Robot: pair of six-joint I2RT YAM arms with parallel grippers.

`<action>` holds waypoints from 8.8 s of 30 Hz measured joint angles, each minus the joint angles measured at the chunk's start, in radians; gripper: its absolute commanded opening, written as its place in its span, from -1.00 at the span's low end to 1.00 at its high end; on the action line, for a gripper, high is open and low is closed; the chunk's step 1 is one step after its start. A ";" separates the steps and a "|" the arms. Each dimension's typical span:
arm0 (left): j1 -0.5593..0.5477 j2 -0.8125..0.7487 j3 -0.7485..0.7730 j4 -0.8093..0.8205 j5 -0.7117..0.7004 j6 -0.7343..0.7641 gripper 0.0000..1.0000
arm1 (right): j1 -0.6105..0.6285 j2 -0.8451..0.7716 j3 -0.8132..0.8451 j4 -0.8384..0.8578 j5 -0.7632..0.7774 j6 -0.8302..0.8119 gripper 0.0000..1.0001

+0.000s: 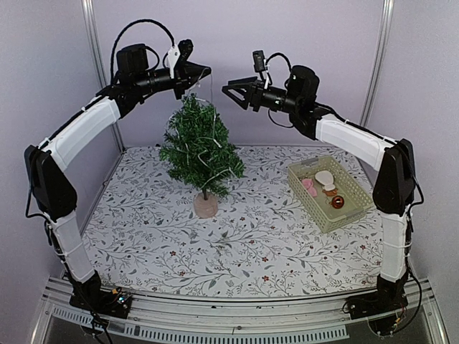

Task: Decorate the small christmas tree

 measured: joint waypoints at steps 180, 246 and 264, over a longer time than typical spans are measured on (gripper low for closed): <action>0.283 -0.624 -0.904 -0.077 -0.560 -0.750 0.99 | -0.589 -0.359 -0.838 -0.938 0.365 -0.097 -0.06; -0.795 -0.596 -1.277 0.347 -1.131 -0.560 -0.45 | 0.229 -0.499 -0.725 -0.740 0.256 0.063 -0.23; -0.775 -0.444 -1.183 0.369 -1.149 -0.638 -0.49 | 0.272 -0.476 -0.698 -0.735 0.341 0.068 -0.23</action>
